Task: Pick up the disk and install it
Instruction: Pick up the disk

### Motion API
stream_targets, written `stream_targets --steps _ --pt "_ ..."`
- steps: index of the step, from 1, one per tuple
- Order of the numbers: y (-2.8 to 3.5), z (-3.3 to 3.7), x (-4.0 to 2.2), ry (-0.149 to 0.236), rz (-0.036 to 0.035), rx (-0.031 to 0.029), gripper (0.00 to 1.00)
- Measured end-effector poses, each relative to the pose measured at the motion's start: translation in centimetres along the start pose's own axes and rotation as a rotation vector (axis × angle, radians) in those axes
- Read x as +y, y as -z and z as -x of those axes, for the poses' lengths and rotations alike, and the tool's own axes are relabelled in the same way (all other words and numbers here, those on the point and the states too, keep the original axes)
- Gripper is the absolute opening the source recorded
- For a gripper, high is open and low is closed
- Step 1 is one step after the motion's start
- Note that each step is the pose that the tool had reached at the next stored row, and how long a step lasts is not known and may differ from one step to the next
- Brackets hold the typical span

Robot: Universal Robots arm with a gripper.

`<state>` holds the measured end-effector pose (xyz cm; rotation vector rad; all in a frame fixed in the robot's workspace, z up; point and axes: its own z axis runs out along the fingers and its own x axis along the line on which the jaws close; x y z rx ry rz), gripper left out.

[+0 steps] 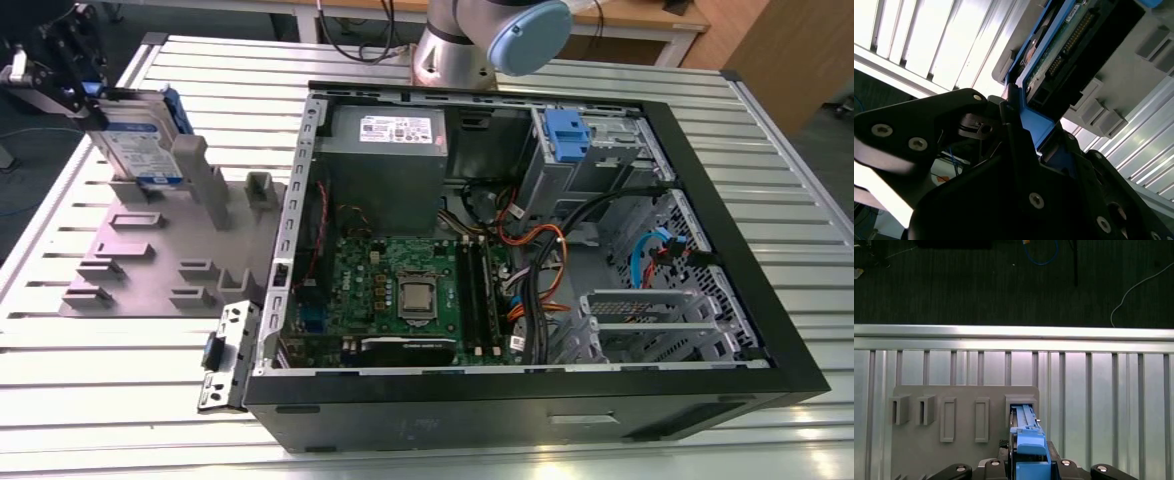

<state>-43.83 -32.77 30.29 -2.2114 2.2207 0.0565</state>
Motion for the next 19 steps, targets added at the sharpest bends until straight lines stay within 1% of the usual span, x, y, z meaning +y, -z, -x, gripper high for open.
stream_targets --steps 19 --pt "0.39 0.01 0.01 0.0 -0.0002 -0.0001 0.36"
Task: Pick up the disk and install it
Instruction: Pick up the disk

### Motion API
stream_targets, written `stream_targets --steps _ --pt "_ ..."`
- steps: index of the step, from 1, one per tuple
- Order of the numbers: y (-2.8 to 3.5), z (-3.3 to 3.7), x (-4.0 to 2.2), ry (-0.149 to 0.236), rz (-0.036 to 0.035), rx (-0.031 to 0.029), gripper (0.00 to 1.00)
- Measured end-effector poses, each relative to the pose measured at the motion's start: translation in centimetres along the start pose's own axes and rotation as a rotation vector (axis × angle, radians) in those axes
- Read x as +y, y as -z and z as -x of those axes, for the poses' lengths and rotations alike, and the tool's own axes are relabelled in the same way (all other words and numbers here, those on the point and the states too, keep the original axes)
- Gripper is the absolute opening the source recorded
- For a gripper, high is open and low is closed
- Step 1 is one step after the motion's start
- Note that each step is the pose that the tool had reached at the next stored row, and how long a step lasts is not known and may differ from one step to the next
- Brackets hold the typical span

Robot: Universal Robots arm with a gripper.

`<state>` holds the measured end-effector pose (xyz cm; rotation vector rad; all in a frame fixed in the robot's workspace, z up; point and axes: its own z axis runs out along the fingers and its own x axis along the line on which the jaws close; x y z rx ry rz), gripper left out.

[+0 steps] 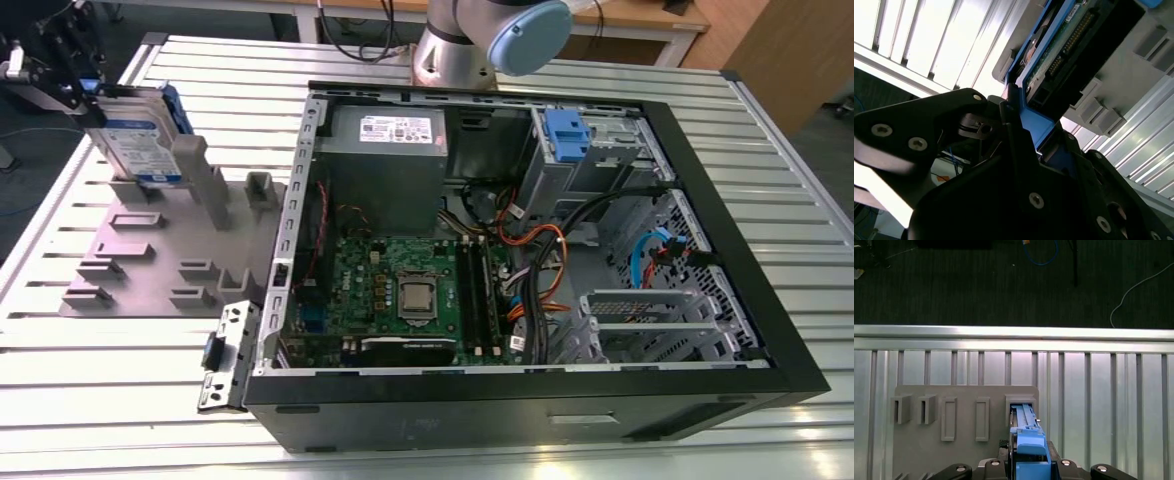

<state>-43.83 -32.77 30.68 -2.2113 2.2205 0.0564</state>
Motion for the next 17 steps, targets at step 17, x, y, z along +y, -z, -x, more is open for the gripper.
stream_targets --steps 17 --pt "0.38 0.01 0.01 0.0 0.0002 0.0001 0.36"
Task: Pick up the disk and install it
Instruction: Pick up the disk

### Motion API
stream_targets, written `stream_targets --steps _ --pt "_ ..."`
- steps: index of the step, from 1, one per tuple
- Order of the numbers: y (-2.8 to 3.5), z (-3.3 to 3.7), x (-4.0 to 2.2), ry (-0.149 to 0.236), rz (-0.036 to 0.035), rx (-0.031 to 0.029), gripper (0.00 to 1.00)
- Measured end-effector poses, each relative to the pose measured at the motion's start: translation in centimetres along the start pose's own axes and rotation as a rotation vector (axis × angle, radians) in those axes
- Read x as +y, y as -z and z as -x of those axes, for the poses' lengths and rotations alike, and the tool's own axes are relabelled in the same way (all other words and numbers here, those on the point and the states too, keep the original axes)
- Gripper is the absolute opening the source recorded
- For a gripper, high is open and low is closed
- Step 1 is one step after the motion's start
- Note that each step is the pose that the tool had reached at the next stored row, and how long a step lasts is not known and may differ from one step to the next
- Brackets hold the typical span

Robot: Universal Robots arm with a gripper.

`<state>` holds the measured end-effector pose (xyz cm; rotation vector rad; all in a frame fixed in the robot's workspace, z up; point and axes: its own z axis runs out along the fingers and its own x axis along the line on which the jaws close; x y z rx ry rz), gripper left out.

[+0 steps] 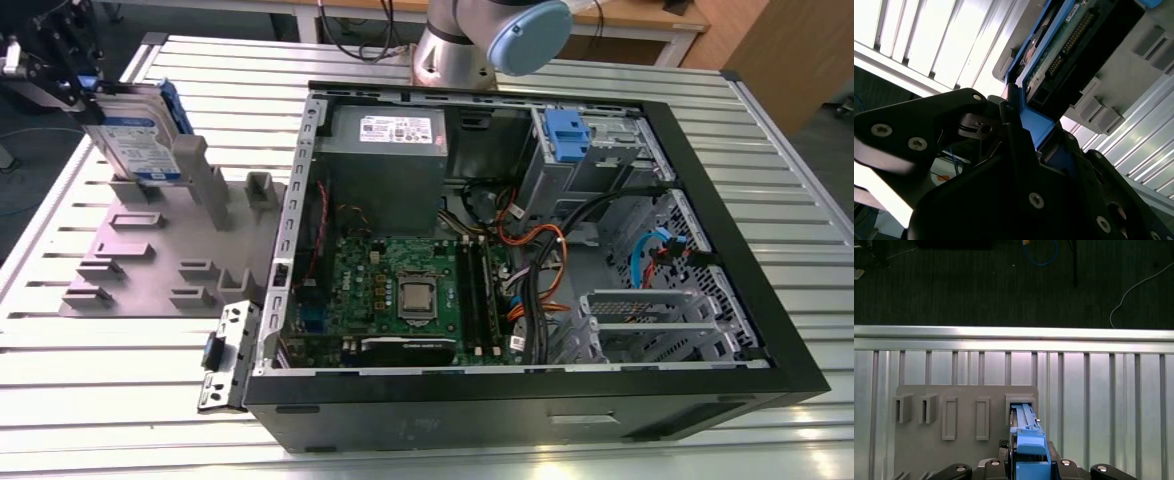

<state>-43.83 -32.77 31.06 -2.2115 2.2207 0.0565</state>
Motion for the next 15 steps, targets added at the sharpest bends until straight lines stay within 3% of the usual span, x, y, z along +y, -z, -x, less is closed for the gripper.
stream_targets --steps 15 --pt "0.94 0.03 0.02 0.0 -0.0001 -0.0001 0.36"
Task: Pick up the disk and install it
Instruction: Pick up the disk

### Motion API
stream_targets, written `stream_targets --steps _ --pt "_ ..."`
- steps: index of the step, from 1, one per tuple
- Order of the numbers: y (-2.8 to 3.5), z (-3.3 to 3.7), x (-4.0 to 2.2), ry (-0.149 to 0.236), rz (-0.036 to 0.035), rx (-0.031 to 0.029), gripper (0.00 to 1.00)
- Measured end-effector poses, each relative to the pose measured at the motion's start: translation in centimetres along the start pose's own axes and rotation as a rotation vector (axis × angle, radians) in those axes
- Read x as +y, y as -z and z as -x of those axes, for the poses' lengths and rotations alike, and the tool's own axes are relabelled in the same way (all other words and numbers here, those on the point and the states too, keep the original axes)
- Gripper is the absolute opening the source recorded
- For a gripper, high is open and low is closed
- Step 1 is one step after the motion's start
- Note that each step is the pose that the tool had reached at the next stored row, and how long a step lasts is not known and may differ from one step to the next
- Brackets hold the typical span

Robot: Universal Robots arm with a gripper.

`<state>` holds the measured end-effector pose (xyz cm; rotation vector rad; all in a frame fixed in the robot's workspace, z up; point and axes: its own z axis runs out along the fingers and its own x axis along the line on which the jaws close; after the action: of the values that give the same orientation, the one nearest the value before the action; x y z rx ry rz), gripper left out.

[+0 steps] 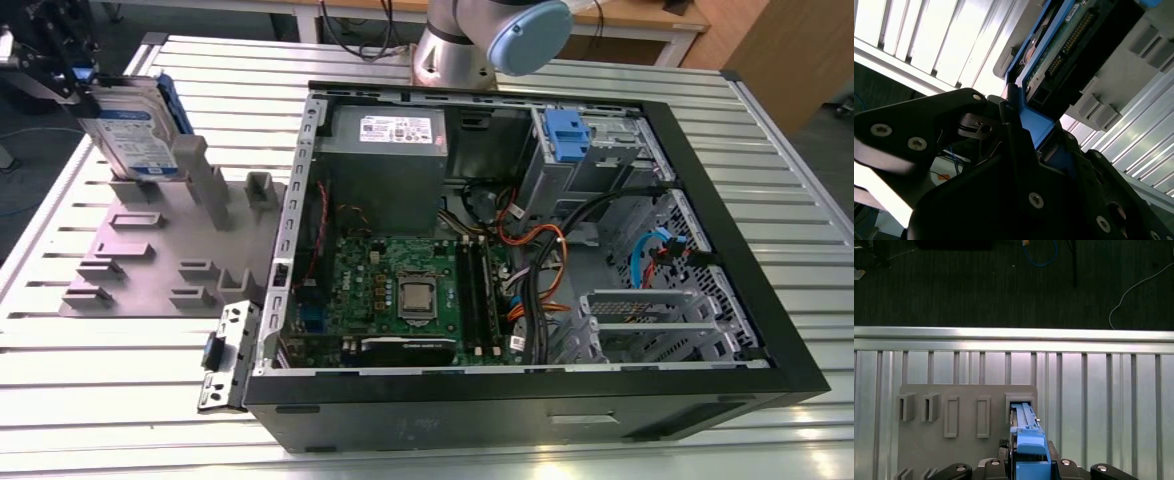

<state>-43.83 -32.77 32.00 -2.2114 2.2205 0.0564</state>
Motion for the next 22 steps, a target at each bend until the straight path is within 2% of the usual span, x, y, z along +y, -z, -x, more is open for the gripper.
stream_targets --steps 14,16,22 --pt "0.35 0.01 0.01 0.0 0.0 0.0 0.36" --pt "0.68 0.02 0.01 0.0 0.0 0.0 0.36" --pt "0.8 0.03 0.02 0.0 0.0 0.0 0.36"
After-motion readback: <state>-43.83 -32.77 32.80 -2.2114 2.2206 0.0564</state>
